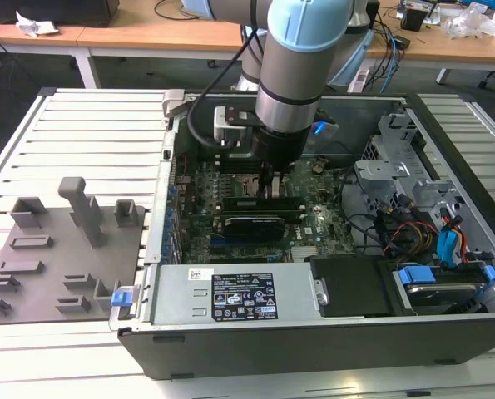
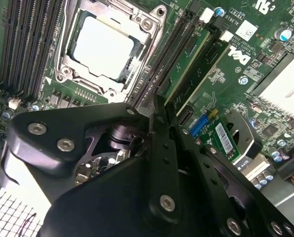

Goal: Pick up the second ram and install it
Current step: 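Insert the second ram into the second slot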

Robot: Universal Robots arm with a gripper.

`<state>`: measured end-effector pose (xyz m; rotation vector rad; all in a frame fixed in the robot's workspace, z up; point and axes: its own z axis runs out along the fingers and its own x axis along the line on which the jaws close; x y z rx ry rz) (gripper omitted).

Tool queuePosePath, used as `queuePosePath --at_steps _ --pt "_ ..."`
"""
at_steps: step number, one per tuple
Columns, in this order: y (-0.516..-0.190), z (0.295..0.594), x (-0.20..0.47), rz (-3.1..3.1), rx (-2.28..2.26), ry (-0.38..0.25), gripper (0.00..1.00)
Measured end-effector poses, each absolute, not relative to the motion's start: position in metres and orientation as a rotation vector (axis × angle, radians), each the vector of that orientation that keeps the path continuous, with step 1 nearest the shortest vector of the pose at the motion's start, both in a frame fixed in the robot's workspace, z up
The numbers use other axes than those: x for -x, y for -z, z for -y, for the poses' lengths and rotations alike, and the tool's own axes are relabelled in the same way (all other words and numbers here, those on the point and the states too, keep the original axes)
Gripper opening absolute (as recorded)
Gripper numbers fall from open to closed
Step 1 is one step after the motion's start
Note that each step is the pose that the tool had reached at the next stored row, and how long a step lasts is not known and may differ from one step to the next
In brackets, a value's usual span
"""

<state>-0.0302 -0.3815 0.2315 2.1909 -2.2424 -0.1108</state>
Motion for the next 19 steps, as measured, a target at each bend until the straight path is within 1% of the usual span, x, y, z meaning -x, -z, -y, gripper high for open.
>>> queuePosePath --at_steps 5,19 --pt "-0.2255 0.3818 0.0301 2.244 -2.192 0.111 0.14" --pt "-0.2338 0.3820 0.0302 2.283 -2.157 0.120 0.14"
